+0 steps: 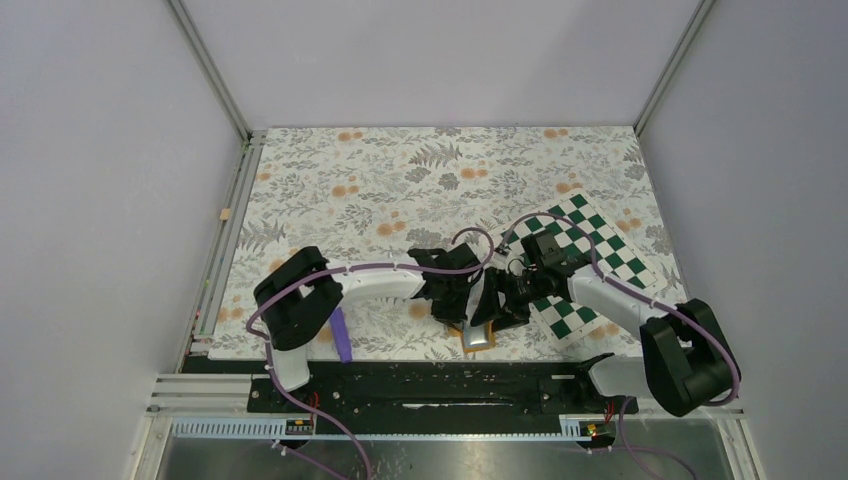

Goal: Put the credit cards into the card holder
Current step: Close the card holder at the center of the board.

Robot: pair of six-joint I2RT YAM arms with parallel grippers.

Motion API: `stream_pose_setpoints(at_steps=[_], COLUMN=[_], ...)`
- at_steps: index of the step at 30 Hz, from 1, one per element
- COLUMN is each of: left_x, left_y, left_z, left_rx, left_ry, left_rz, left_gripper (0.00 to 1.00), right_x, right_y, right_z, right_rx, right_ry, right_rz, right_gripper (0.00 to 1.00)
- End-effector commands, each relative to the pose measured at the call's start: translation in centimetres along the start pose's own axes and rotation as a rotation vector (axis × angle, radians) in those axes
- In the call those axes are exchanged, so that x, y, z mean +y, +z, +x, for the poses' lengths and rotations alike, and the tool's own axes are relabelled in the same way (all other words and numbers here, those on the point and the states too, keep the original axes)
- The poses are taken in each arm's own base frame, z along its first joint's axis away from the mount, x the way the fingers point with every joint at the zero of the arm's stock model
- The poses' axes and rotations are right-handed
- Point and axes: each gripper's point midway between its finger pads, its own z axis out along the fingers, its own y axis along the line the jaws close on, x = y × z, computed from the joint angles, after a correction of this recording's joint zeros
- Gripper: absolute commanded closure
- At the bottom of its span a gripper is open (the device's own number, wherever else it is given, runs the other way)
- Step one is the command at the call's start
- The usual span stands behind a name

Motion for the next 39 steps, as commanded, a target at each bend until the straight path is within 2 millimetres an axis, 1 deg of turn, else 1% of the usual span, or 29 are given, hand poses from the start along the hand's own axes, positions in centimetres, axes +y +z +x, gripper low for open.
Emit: stream_pose_setpoints(at_steps=[1, 4, 6, 8, 11, 15, 18, 20, 22, 24, 27, 30, 32, 36, 39], left_x=[-2.1, -2.5, -2.7, -2.6, -2.0, -0.3, 0.5, 0.9, 1.2, 1.0, 1.0, 0.9, 0.8, 0.9, 0.7], left_y=[-0.8, -2.5, -3.9, -5.2, -6.2, -6.5, -7.1, -7.3, -7.3, -7.3, -7.1, -6.8, -6.6, -5.8, -5.2], left_z=[-1.9, -2.4, -2.9, -3.1, -3.0, -2.3, -2.0, -1.8, -1.7, -1.6, -1.4, -1.4, -1.3, -1.1, -1.3], left_rx=[-0.055, -0.099, -0.136, -0.165, -0.174, -0.169, -0.177, -0.178, -0.17, -0.162, -0.157, -0.152, -0.143, -0.13, -0.123], left_ry=[0.078, 0.093, 0.096, 0.091, 0.062, 0.016, -0.005, -0.023, -0.041, -0.053, -0.071, -0.083, -0.091, -0.102, -0.108], left_rz=[0.046, 0.059, 0.066, 0.07, 0.079, 0.069, 0.079, 0.096, 0.121, 0.164, 0.199, 0.223, 0.237, 0.245, 0.255], left_gripper=[0.89, 0.76, 0.65, 0.58, 0.54, 0.52, 0.48, 0.45, 0.44, 0.44, 0.43, 0.43, 0.46, 0.55, 0.57], right_x=[1.8, 1.2, 1.2, 1.6, 2.1, 2.3, 2.8, 3.2, 3.5, 3.7, 3.2, 1.7, 0.8, -1.0, -2.6], right_y=[-0.5, 0.0, 0.3, 0.3, 0.3, 0.9, 0.9, 0.7, 0.4, 0.5, 1.3, 2.6, 3.1, 3.5, 3.8], right_z=[0.1, 0.6, 0.8, 0.5, -0.1, -0.5, -0.7, -0.9, -1.3, -1.8, -2.4, -2.4, -2.1, -1.4, -0.6], right_rx=[-0.033, -0.008, 0.007, -0.002, -0.021, -0.009, -0.013, -0.021, -0.037, -0.054, -0.042, -0.008, 0.007, 0.013, 0.035], right_ry=[-0.085, -0.074, -0.08, -0.093, -0.101, -0.096, -0.107, -0.126, -0.146, -0.161, -0.155, -0.119, -0.099, -0.062, -0.013], right_rz=[-0.029, -0.018, -0.016, -0.017, -0.02, -0.027, -0.03, -0.029, -0.028, -0.036, -0.032, -0.008, 0.012, 0.072, 0.147], right_gripper=[0.22, 0.21, 0.21, 0.21, 0.22, 0.3, 0.31, 0.29, 0.26, 0.22, 0.23, 0.29, 0.36, 0.45, 0.53])
